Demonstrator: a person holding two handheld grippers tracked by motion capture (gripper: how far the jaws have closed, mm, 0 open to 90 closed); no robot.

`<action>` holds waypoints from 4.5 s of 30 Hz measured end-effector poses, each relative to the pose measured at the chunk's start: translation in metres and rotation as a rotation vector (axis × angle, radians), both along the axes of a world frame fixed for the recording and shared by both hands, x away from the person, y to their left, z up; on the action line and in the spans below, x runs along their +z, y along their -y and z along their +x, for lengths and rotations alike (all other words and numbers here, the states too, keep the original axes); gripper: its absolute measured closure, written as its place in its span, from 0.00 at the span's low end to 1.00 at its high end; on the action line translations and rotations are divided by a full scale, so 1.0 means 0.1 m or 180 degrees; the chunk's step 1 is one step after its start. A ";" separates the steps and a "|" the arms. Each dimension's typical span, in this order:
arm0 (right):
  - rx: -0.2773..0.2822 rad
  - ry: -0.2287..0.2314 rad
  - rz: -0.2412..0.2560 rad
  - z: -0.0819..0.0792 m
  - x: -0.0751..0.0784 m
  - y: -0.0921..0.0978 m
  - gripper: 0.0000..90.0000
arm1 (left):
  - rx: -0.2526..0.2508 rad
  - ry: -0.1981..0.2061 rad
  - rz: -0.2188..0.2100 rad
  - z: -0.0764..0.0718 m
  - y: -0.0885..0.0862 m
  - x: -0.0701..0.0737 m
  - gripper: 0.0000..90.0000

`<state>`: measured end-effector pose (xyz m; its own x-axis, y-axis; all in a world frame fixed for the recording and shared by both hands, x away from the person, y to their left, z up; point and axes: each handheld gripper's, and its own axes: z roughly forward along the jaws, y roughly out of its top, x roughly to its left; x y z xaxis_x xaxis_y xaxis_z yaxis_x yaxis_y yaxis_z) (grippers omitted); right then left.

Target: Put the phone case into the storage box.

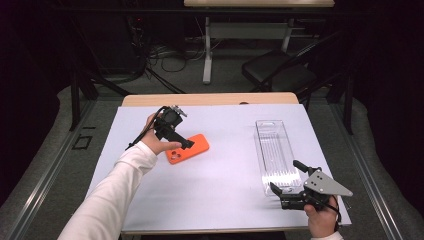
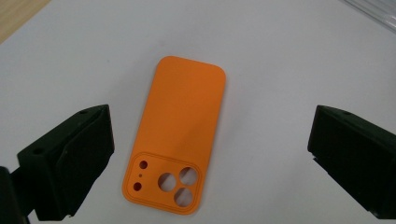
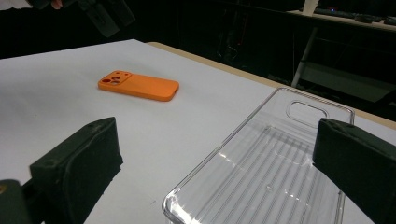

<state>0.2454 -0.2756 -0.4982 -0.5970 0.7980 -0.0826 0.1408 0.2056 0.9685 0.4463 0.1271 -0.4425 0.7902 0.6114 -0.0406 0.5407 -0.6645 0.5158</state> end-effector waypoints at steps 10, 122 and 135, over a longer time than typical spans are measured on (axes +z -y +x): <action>0.0012 -0.0001 -0.0010 0.01 0.00 0.00 0.01 | -0.0125 -0.0099 0.0222 0.11 -0.01 -0.09 0.01; 0.0029 -0.0057 -0.0058 0.02 -0.03 -0.01 0.01 | -0.0351 -0.0699 0.0902 0.50 0.16 -0.89 0.06; 0.0027 -0.0055 -0.0053 0.02 -0.03 -0.02 0.01 | -0.0343 -0.0648 0.0848 0.48 0.14 -0.94 0.10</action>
